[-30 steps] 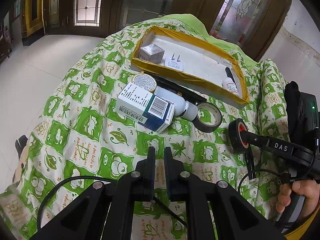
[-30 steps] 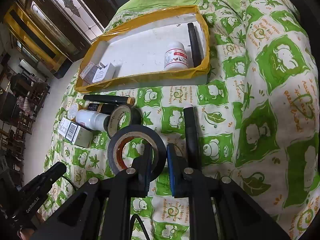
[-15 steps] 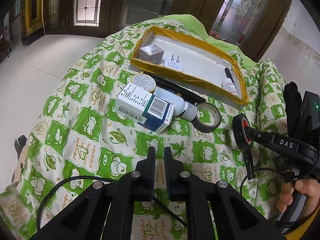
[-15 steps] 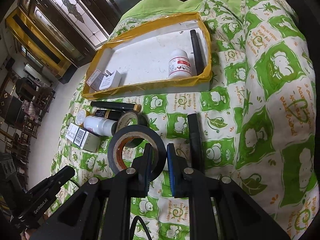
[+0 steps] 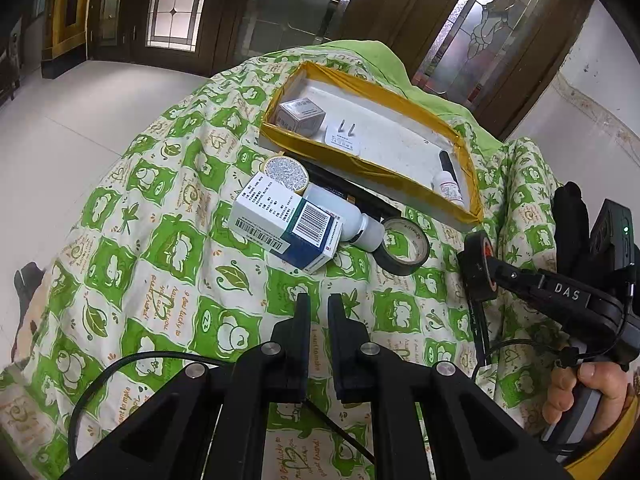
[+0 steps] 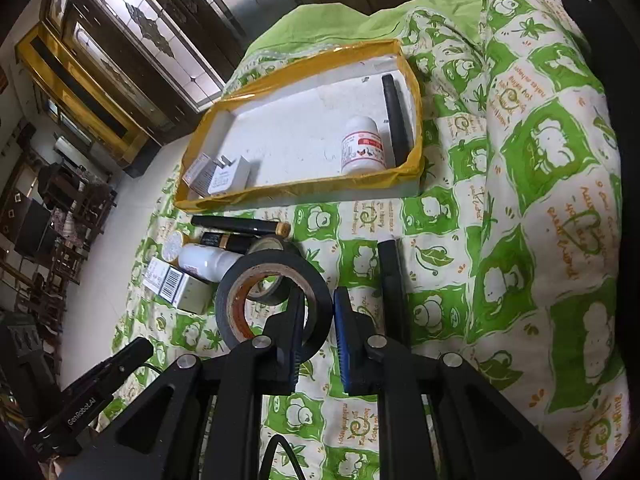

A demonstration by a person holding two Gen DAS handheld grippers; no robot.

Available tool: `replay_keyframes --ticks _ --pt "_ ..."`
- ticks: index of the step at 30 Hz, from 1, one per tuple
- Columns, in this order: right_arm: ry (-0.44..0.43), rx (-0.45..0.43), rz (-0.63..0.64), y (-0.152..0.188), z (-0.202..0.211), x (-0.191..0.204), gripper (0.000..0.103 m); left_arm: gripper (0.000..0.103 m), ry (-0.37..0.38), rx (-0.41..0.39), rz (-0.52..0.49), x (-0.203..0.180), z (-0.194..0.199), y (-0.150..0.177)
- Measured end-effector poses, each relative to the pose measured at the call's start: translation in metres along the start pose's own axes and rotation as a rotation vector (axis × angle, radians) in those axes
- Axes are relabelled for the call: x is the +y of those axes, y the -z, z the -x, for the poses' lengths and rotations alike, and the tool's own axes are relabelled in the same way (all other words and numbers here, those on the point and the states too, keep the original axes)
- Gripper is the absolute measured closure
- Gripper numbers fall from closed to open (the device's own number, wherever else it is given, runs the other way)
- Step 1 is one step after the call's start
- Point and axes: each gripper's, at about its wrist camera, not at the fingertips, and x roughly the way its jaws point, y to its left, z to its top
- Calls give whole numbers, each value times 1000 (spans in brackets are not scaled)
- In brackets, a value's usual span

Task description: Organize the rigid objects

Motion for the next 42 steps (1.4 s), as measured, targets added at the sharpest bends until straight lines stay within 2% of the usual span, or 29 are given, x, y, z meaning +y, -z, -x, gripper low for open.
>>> replay_keyframes --ticks 10,12,13,14,16,19,24,28,31,35,42 --pt "-13 -6 -1 -1 3 1 89 94 3 10 -15 -3 -7 -5" --pt "-17 -7 -3 -1 4 1 89 76 -3 9 -30 -4 -10 -13" --pt "-20 -9 -3 -1 4 1 89 46 -22 4 -47 -6 -12 -17" --pt "-26 -11 -4 -1 5 1 89 24 -51 -12 -72 -9 -12 -20" --pt "-35 -12 -10 -2 6 1 89 19 -101 -58 -149 -17 -8 -29" --pt "-43 -4 -20 -2 4 0 89 7 -158 -52 -250 -24 -14 -41" --pt "-51 2 -22 -2 3 0 89 7 -300 7 -480 -42 -51 -46" --pt "-50 5 -31 -3 2 0 89 7 -342 43 -553 -44 -73 -39" --pt "-49 10 -33 -2 0 -1 89 21 -342 28 -513 -35 -73 -40" --pt "-47 15 -26 -1 -2 1 89 21 -284 10 -419 -23 -64 -48" --pt "-40 14 -26 -1 -3 1 89 21 -188 -33 -320 -23 -43 -52"
